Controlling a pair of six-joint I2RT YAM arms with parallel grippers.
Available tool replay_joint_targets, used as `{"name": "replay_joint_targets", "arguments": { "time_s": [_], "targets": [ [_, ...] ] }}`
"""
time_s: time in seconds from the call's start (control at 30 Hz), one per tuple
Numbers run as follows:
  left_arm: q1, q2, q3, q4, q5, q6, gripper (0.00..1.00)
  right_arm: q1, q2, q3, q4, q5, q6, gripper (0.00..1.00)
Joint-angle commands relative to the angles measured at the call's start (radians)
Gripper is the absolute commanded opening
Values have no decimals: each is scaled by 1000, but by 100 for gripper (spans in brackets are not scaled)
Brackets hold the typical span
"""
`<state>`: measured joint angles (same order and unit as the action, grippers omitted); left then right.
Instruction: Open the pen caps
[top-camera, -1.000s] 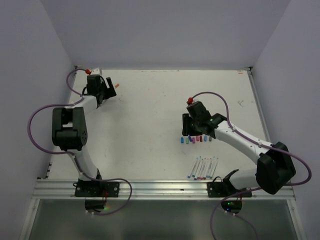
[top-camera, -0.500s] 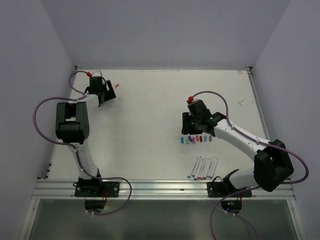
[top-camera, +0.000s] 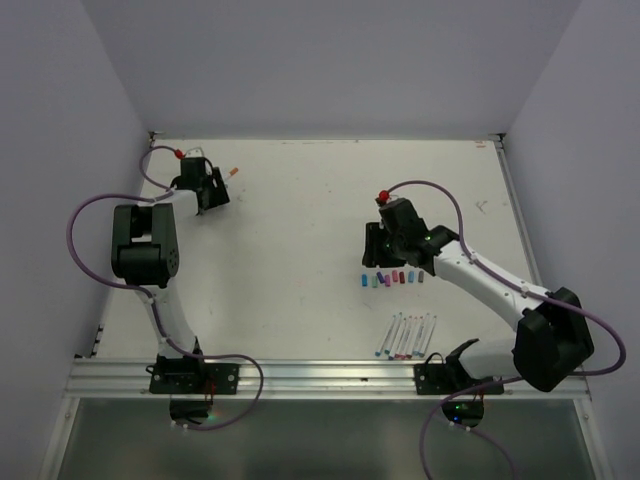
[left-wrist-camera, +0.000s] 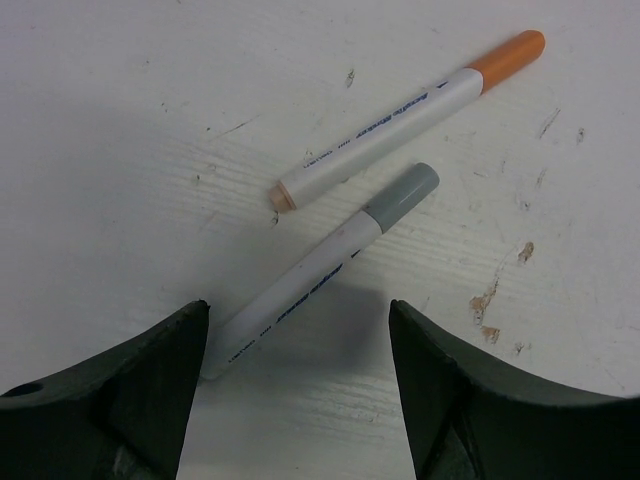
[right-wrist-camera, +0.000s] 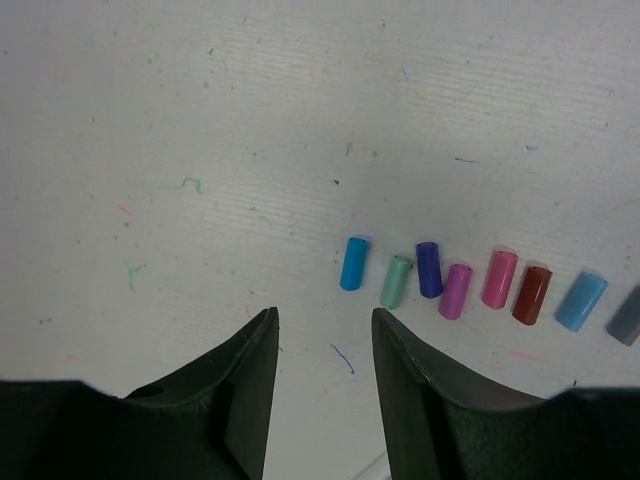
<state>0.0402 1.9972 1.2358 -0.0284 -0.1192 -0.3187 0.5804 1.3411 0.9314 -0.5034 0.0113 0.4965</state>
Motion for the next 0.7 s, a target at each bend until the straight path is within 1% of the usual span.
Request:
{"name": "replay_joint_targets", "arguments": {
  "time_s": [0.0, 0.13, 0.17, 0.2, 0.23, 0.27, 0.3, 0.4, 0.47, 0.5, 0.67],
  "targets": [
    [9, 26, 5, -80, -27, 26, 74, -5, -52, 21, -1, -7, 4, 46],
    [7, 32, -4, -97, -37, 29, 66, -5, -68, 14, -4, -4, 5, 46],
    [9, 35, -2, -102, -39, 29, 60, -5, -68, 14, -7, -4, 5, 46],
    [7, 38, -2, -117, -45, 30, 46, -4, -75, 11, -10, -5, 8, 46],
    [7, 38, -2, -117, -45, 30, 46, -4, -76, 10, -11, -2, 11, 46],
    [7, 41, -2, -123, -48, 29, 40, -5, -79, 9, -12, -1, 11, 46],
    [9, 43, -4, -136, -53, 27, 32, -5, -85, 9, -15, 3, 13, 46],
    [7, 46, -10, -154, -51, 30, 21, -5, -105, 9, -26, 26, 11, 46],
    [7, 38, -30, -160, -53, 29, 17, -5, -114, 10, -35, 41, 11, 46],
    [4, 32, -39, -160, -47, 33, 13, -5, -117, 12, -44, 42, 11, 46],
    [-19, -83, -182, -119, 7, 20, 10, -5, -181, -3, -70, 44, 42, 46]
  ]
}}
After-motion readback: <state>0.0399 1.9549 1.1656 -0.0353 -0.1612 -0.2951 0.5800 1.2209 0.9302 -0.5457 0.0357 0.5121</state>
